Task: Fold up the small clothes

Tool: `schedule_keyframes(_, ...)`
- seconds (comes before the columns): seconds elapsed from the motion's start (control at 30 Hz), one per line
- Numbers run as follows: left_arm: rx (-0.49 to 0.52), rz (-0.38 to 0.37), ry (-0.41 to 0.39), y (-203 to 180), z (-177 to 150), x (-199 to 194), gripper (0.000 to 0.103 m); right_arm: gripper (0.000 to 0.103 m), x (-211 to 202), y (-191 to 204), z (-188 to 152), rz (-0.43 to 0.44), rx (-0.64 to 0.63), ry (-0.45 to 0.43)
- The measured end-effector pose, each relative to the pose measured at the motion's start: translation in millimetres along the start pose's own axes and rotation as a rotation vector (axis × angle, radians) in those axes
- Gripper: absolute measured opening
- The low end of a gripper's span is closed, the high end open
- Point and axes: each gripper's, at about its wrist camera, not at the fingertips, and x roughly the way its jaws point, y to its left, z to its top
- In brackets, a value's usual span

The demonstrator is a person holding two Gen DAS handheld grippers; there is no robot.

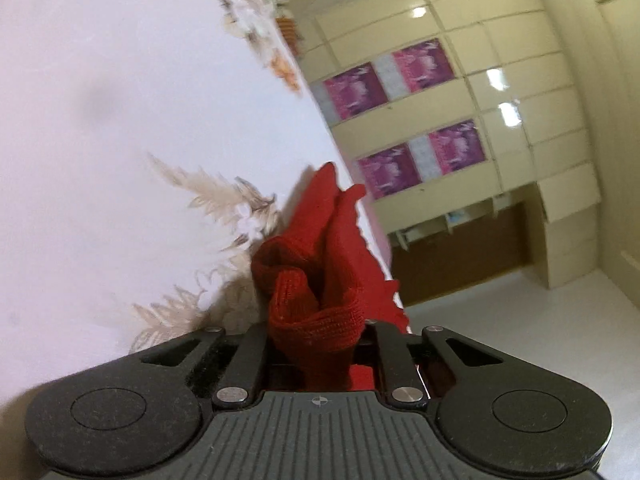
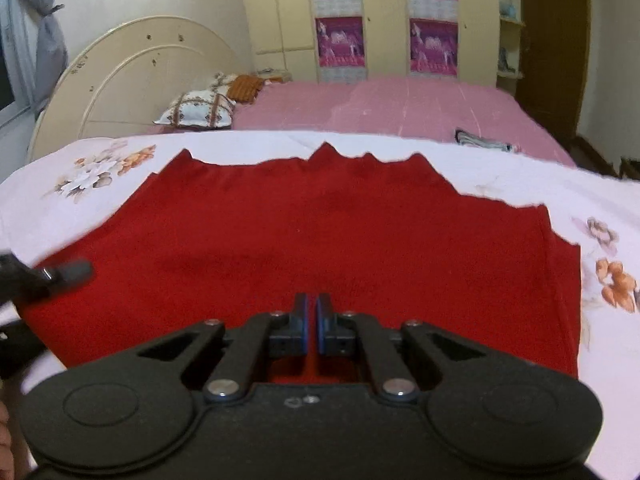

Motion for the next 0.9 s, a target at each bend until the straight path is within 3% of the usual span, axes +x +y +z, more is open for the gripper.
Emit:
schedule_keyframes(0.1,-0.030,0.005,0.003,-3.0,5.2,4.3,0.015,0.012,-4.4,-0.2,3.6,0.009,0.005,-0.004)
schedule_keyframes(0.33,-0.108,0.012,-0.021,0.1,-1.6,9.1,0.019,0.014,-9.5,0.9,4.1,0.032,0.013,-0.033)
schedule_keyframes(0.43,-0.088,0.051,-0.031,-5.3,-5.1,16.4,0.018,0.014,-6.0,-0.1,4.8,0.034,0.019,-0.024)
schedule_keyframes(0.57,-0.033,0.041,-0.046,-7.3,-10.8,4.3,0.016,0.013,-9.8,1.2,6.9,0.053,0.017,-0.045)
schedule_keyframes(0.63,-0.033,0.054,-0.037,-4.9,-8.3,9.4,0.016,0.011,3.2,4.0,3.8,0.031,-0.018,0.016)
schedule_keyframes(0.67,-0.027,0.056,-0.029,-4.5,-6.1,12.5,0.016,0.011,4.1,5.7,1.5,0.029,-0.043,0.000)
schedule_keyframes(0.8,0.076,0.033,-0.008,-25.2,4.2,5.7,0.016,0.011,3.8,7.3,0.2,0.019,-0.068,-0.001)
schedule_keyframes(0.9,0.292,-0.006,0.021,-76.7,6.9,4.1,0.016,0.011,3.5,7.1,0.7,0.017,-0.073,0.001)
